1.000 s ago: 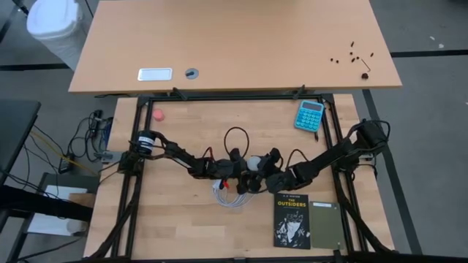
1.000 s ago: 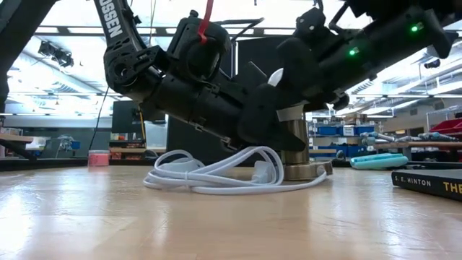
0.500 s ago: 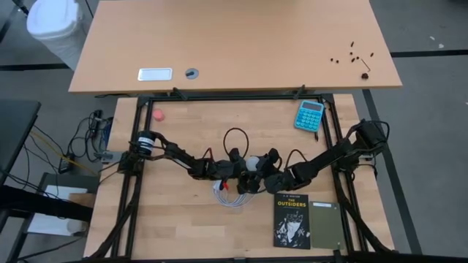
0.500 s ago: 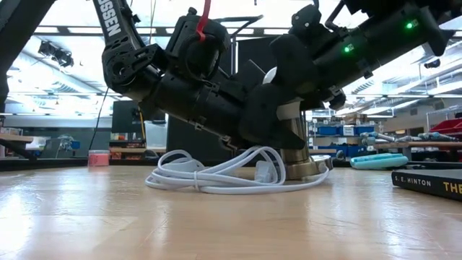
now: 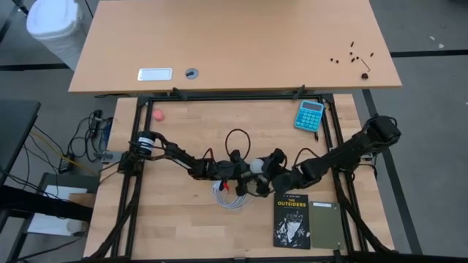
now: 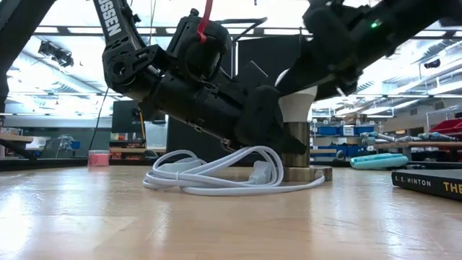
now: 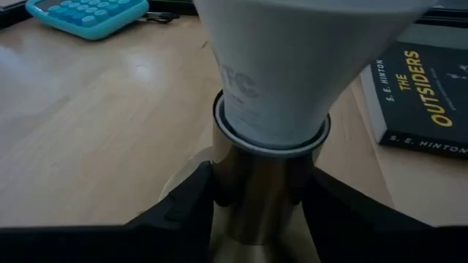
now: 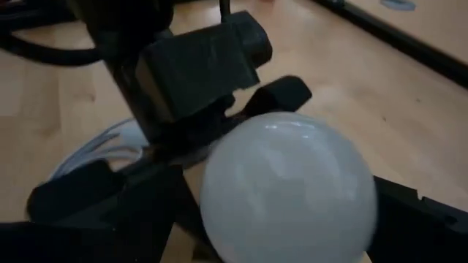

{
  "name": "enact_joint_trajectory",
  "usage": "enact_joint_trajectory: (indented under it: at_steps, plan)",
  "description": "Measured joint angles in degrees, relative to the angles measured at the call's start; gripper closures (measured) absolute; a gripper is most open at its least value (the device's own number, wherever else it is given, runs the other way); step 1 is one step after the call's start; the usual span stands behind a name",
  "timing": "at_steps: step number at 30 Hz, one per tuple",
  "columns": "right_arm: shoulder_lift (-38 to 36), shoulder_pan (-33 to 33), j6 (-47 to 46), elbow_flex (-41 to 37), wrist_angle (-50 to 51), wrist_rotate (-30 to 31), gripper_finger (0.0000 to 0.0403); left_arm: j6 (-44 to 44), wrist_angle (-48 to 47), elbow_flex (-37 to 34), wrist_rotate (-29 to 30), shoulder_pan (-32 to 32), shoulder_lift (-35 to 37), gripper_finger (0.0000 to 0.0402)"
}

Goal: Screw lightbulb
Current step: Insert the white lightbulb into the silver lamp

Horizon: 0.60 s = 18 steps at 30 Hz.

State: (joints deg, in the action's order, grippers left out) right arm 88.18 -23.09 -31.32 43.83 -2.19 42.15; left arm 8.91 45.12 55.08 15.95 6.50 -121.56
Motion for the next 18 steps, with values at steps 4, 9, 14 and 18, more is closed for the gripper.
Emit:
enact_joint_trajectory:
  at_steps: [4, 9, 14, 18]
  plan:
    - [-2.2, -1.9, -3.4, 0.0, 6.4, -0.4, 0.0036, -0.6, 0.0, 0.0, -0.2, 0.0, 0.0, 0.0218]
    - [-2.3, -3.5, -4.8, 0.0, 9.5, -0.9, 0.0039, -0.5, 0.0, -0.1, -0.2, -0.1, 0.0, 0.0218]
    - [-1.4, -3.7, -4.5, 0.0, 9.1, -0.4, 0.0039, -0.6, 0.0, -0.1, -0.2, -0.1, 0.0, 0.0218]
    - [-0.4, -3.5, -3.8, -0.1, 6.5, -0.9, 0.0044, -0.6, 0.0, -0.1, -0.2, -0.1, 0.0, 0.0218]
